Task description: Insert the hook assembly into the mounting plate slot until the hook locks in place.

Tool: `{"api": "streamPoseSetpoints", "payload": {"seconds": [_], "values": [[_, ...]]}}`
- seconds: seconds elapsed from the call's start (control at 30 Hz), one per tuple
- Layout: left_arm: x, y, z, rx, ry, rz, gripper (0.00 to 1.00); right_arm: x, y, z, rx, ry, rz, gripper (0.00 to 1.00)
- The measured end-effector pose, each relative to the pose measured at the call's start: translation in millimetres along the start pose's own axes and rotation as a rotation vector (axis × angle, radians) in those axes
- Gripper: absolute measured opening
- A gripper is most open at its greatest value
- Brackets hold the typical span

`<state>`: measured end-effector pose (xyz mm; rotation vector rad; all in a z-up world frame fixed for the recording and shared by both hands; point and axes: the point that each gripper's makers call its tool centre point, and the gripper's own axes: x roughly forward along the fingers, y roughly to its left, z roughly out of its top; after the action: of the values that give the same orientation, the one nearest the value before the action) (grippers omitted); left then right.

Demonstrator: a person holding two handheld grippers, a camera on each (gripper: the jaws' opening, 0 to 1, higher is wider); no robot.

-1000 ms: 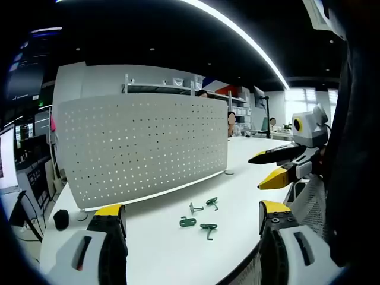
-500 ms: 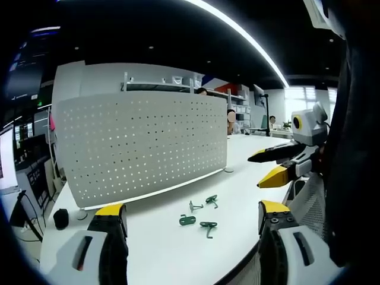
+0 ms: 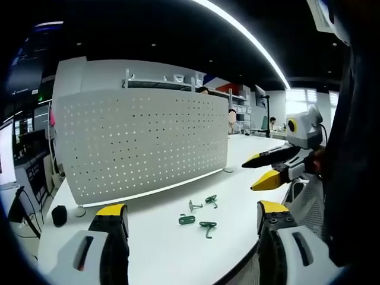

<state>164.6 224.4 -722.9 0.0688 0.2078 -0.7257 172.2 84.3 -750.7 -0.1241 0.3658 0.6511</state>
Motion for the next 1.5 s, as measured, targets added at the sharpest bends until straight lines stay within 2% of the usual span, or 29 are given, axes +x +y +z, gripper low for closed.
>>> {"api": "streamPoseSetpoints", "payload": {"seconds": [0.13,0.37,0.6,0.63,0.87,1.13,1.3,1.5], "values": [[3,1.6,2.5,0.012,-0.004,0.001,0.91,9,2,-0.5,-0.056,0.043,0.040,0.37],[6,4.2,5.0,0.019,-0.011,0.004,0.90,29,-3,-12.5,-0.104,0.103,0.072,0.33],[14,5.3,7.6,0.033,-0.014,-0.007,0.90,55,-5,-42.9,-0.119,0.201,0.145,0.31],[15,4.9,8.1,0.035,-0.014,-0.010,0.90,58,-6,-51.9,-0.125,0.233,0.161,0.29],[22,-0.2,7.8,0.040,-0.009,-0.022,0.89,73,-2,-82.7,-0.128,0.321,0.217,0.20],[23,-2.0,4.0,0.040,0.004,-0.029,0.88,85,-5,-106.4,-0.134,0.368,0.224,0.16],[23,-2.5,1.9,0.039,0.011,-0.033,0.87,91,-10,-121.4,-0.094,0.396,0.218,0.13],[24,-2.9,0.1,0.037,0.018,-0.037,0.87,96,-11,-119.3,-0.076,0.370,0.213,0.08]]}}
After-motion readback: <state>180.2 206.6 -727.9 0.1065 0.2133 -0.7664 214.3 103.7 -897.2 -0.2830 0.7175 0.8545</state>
